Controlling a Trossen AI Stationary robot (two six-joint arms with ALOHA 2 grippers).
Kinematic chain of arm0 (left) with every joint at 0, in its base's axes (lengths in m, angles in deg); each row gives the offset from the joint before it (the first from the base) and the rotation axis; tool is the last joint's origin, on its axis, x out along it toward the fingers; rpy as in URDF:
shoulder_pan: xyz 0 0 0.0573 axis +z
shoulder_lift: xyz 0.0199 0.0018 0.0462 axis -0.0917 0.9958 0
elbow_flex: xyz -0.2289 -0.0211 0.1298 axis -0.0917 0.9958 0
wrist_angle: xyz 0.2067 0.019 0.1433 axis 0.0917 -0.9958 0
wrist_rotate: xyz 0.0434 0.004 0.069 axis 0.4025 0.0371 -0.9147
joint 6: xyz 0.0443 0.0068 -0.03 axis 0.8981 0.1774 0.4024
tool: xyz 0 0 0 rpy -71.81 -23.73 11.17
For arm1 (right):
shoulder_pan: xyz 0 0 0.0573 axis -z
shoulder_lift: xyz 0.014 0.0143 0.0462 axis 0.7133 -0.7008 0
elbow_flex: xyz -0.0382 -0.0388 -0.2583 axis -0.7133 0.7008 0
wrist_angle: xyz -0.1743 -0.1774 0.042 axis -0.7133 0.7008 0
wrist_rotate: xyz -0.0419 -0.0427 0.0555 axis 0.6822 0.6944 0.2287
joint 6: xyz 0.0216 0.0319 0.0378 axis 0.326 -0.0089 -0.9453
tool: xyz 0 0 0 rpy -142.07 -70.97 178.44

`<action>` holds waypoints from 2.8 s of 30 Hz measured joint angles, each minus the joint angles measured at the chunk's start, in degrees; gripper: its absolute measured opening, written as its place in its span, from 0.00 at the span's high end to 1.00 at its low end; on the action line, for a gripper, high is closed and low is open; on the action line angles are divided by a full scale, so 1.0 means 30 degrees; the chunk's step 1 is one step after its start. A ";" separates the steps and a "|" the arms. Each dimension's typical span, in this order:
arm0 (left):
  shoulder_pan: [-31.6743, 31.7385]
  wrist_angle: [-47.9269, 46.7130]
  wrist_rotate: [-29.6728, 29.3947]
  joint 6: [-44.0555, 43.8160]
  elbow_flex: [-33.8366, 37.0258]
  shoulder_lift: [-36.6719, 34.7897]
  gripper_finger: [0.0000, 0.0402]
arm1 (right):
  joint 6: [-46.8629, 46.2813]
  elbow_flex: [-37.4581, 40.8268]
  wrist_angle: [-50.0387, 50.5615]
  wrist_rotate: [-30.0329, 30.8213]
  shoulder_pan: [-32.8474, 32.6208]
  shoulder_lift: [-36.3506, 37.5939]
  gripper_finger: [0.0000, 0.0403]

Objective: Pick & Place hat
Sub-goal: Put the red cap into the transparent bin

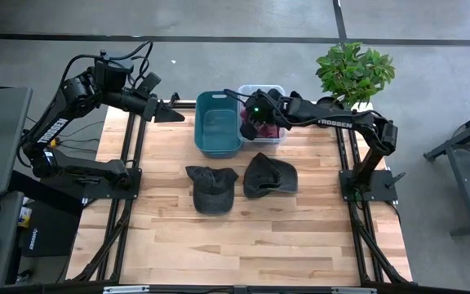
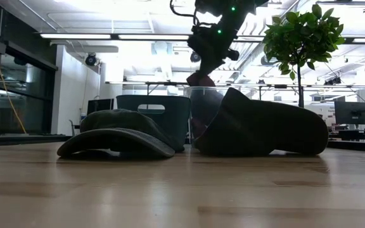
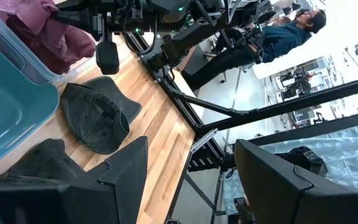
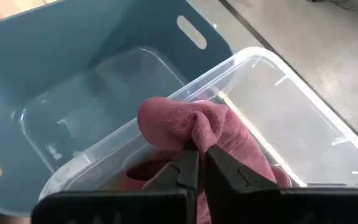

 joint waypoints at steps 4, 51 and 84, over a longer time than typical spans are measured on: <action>0.0006 -0.0006 0.0000 0.0000 0.0000 0.0000 0.44 | -0.0373 -0.0005 -0.0206 0.0612 -0.0015 0.0221 0.99; 0.0000 0.0002 0.0073 -0.0007 0.0000 0.0007 0.44 | -1.4112 0.0058 0.0122 0.5312 -0.0204 0.0713 1.00; 0.0007 -0.0006 0.0015 -0.0155 0.0000 0.0007 0.44 | -0.4466 -0.0044 0.7572 0.1514 0.0586 0.3003 0.50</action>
